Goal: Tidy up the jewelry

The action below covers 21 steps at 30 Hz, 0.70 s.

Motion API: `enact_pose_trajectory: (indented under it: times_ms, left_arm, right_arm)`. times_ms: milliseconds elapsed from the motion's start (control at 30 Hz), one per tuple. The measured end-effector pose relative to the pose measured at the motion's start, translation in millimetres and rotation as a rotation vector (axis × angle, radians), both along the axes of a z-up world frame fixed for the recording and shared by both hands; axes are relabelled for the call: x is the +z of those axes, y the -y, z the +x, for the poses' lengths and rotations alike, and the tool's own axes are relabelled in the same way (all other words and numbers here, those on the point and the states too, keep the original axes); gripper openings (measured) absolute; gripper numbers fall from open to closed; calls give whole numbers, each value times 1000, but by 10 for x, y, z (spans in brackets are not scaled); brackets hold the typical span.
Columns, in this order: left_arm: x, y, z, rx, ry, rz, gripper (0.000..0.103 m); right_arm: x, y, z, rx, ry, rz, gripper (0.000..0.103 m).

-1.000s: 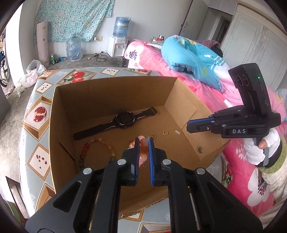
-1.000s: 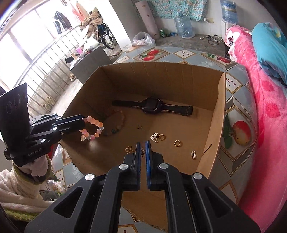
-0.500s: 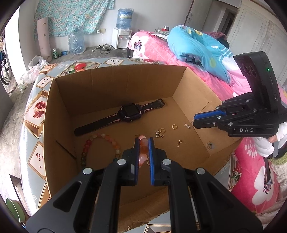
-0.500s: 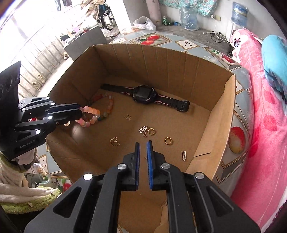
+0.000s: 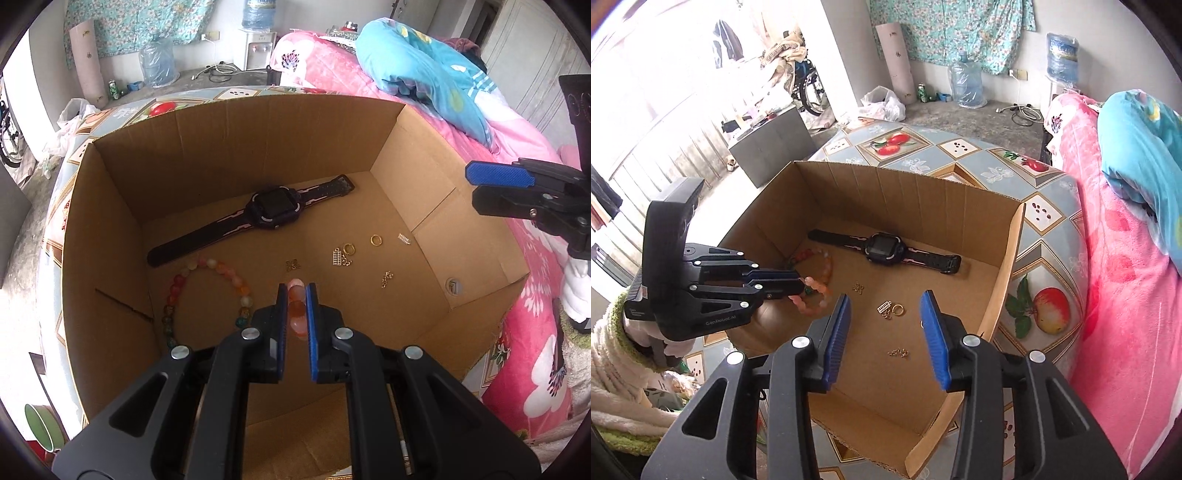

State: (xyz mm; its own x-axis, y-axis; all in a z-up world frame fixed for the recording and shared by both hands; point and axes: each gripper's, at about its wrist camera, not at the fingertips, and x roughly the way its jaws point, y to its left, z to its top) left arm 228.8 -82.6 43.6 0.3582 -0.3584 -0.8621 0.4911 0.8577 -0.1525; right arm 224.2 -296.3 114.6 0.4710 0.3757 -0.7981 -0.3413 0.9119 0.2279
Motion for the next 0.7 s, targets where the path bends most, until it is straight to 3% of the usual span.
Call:
enact_pose_trajectory:
  times_ms: [133,300,433,467,533,700]
  left_arm:
    - [-21,-40,12,16,-10,0,9]
    - [115,-193,-48,39,18,-74,12]
    - [405,-419,-203,73,125,-143,29]
    - [479,-500,-250,92,153,-156,33]
    - [595,-680,-324,144,196,-176,50]
    - [655,-1127,-424,319,264,-143,70]
  right_arm:
    - [4,21,-17,-4,8,1,39]
    - [6,89,-33,-27,13,7,39]
    - [46,219,-92,-77,26,32,41]
    - [56,262,-112,-95,29,43,44]
    - [60,376,-154,-141,35,70,53]
    - [-134,743,-228,-279,-28,210,57]
